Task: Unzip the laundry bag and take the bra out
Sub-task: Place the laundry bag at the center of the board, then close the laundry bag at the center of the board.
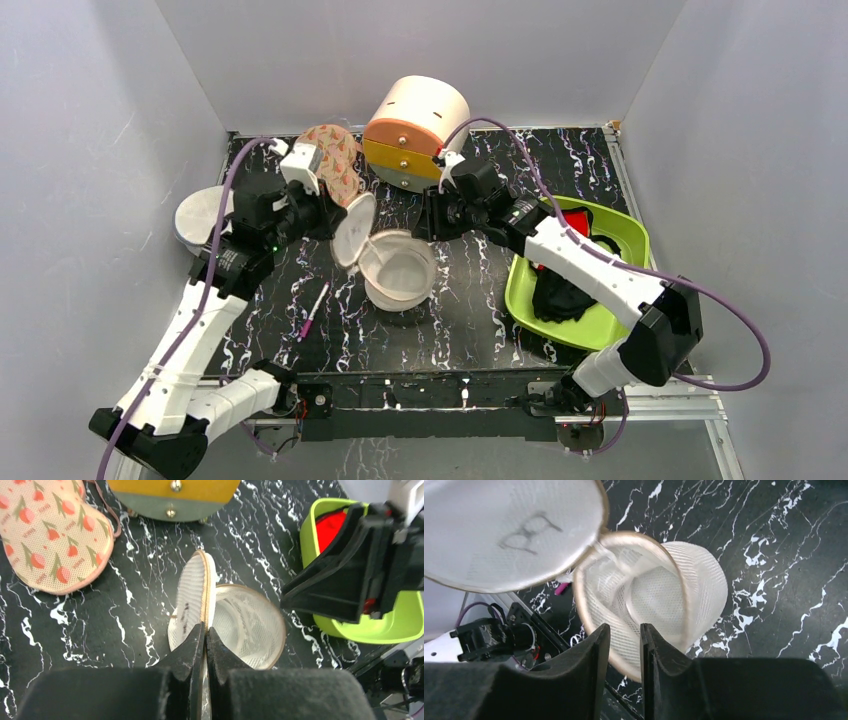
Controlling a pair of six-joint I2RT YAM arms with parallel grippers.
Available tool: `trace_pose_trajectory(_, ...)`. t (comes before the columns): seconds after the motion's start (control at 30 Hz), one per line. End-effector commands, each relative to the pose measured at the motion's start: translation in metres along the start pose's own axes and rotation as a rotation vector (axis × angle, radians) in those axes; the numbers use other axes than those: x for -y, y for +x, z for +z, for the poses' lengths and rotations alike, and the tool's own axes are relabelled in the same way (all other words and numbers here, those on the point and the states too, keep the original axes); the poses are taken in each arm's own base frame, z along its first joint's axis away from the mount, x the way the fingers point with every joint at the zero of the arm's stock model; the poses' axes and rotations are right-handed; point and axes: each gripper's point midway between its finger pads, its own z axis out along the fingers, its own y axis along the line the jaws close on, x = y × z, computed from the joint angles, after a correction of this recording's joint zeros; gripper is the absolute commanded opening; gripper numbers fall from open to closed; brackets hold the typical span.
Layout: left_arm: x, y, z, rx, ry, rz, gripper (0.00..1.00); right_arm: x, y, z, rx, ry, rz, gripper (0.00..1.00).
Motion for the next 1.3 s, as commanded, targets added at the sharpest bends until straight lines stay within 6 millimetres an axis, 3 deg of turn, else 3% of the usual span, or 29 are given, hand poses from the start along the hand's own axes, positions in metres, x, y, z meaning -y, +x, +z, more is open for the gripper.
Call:
trace_pose_trajectory(0.0, 0.015, -0.013, -0.013, 0.113, 0.092, 0.064, 0.00, 0.033, 0.033, 0.006, -0.132, 0.084, 0.036, 0.24)
trace_pose_trajectory(0.07, 0.021, -0.014, -0.013, 0.094, 0.126, 0.085, 0.00, 0.030, 0.045, 0.012, -0.192, 0.036, 0.030, 0.23)
trace_pose_trajectory(0.13, 0.022, -0.014, -0.015, 0.073, 0.132, 0.110, 0.00, 0.023, 0.045, 0.013, -0.182, -0.004, 0.035, 0.23)
trace_pose_trajectory(0.3, 0.018, -0.009, -0.019, 0.054, 0.127, 0.193, 0.00, 0.012, 0.011, 0.004, -0.052, -0.018, -0.006, 0.32)
trace_pose_trajectory(0.4, 0.022, 0.000, -0.018, 0.048, 0.188, 0.310, 0.00, 0.018, -0.012, -0.010, 0.040, 0.054, -0.020, 0.37)
trace_pose_trajectory(0.6, 0.021, 0.024, -0.004, 0.003, 0.260, 0.534, 0.00, 0.030, -0.051, -0.061, 0.316, 0.156, 0.015, 0.49)
trace_pose_trajectory(0.67, 0.025, 0.029, 0.000, -0.002, 0.279, 0.571, 0.00, 0.028, -0.064, -0.087, 0.418, 0.165, 0.014, 0.53)
trace_pose_trajectory(0.8, 0.041, 0.045, 0.013, -0.015, 0.304, 0.654, 0.00, 0.032, -0.082, -0.128, 0.578, 0.210, 0.008, 0.59)
trace_pose_trajectory(0.93, 0.064, 0.073, 0.032, -0.098, 0.272, 0.769, 0.00, 0.035, -0.093, -0.156, 0.678, 0.249, 0.003, 0.60)
trace_pose_trajectory(1.07, 0.073, 0.093, 0.048, -0.170, 0.190, 0.831, 0.00, 0.037, -0.097, -0.163, 0.699, 0.269, -0.011, 0.62)
trace_pose_trajectory(1.27, 0.098, 0.125, 0.061, -0.231, 0.184, 0.805, 0.00, 0.039, -0.093, -0.156, 0.677, 0.273, -0.014, 0.62)
